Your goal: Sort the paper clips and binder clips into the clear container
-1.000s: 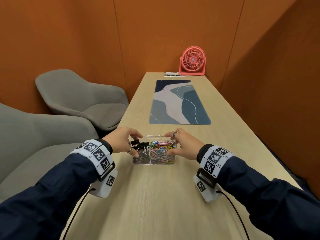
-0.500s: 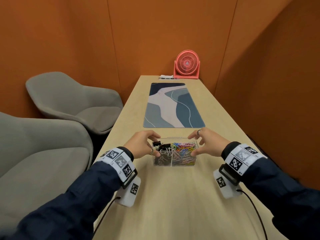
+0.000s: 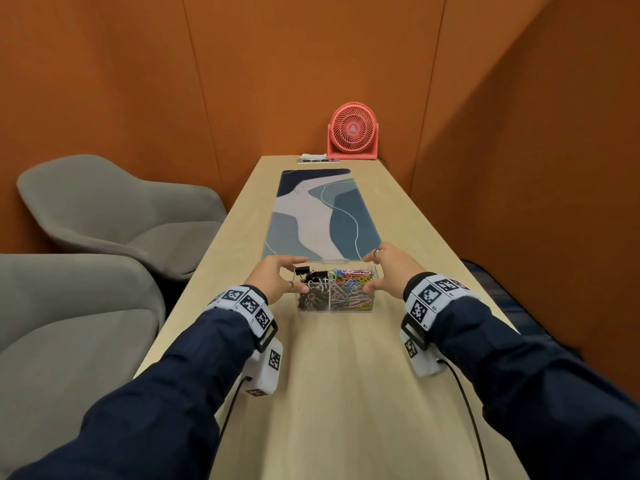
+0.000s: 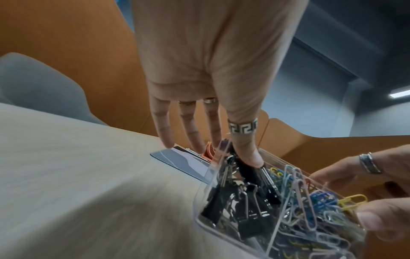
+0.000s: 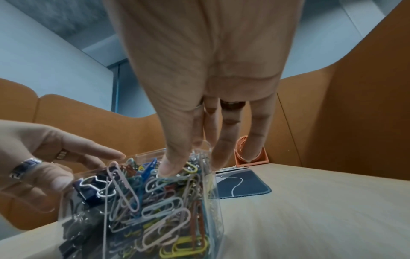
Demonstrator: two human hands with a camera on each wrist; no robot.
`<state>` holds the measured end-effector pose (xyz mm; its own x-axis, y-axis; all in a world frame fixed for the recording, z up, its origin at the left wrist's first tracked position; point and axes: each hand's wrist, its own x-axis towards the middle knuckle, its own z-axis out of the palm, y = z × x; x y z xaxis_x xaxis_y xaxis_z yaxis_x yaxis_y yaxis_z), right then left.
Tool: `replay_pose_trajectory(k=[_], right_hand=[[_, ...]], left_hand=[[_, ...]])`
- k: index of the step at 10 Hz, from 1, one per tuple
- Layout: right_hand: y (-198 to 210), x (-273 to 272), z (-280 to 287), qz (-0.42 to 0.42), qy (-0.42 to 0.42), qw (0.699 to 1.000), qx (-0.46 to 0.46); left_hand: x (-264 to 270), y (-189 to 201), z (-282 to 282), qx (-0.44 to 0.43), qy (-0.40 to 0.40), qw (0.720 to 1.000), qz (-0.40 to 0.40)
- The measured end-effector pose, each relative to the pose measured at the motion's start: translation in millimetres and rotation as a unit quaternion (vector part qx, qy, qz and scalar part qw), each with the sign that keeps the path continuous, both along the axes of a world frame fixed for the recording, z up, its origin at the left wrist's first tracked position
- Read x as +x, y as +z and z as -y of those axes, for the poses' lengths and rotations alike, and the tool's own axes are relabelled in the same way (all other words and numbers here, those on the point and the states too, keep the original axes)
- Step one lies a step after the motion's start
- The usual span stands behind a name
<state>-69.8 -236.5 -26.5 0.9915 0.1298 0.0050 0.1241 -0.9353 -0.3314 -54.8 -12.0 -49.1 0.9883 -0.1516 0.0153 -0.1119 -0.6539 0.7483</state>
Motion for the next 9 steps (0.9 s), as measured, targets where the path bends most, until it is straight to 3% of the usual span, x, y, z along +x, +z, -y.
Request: replay_pose_trajectory(k=[4,6,9], right_hand=[[-9,34,11,0.005,0.011,0.999,0.034],[-6,52,16,-0.030,0.017,0.998,0.058],[21,63,16,-0.125,0.002,0.988,0.092]], left_hand=[[36,-5,-2,0.015,0.003,1.000,0.002],[57,5,-2,0.077,-0.015,0.997,-0.011],[69,31,-7,0.044,-0.041,0.993,-0.101]])
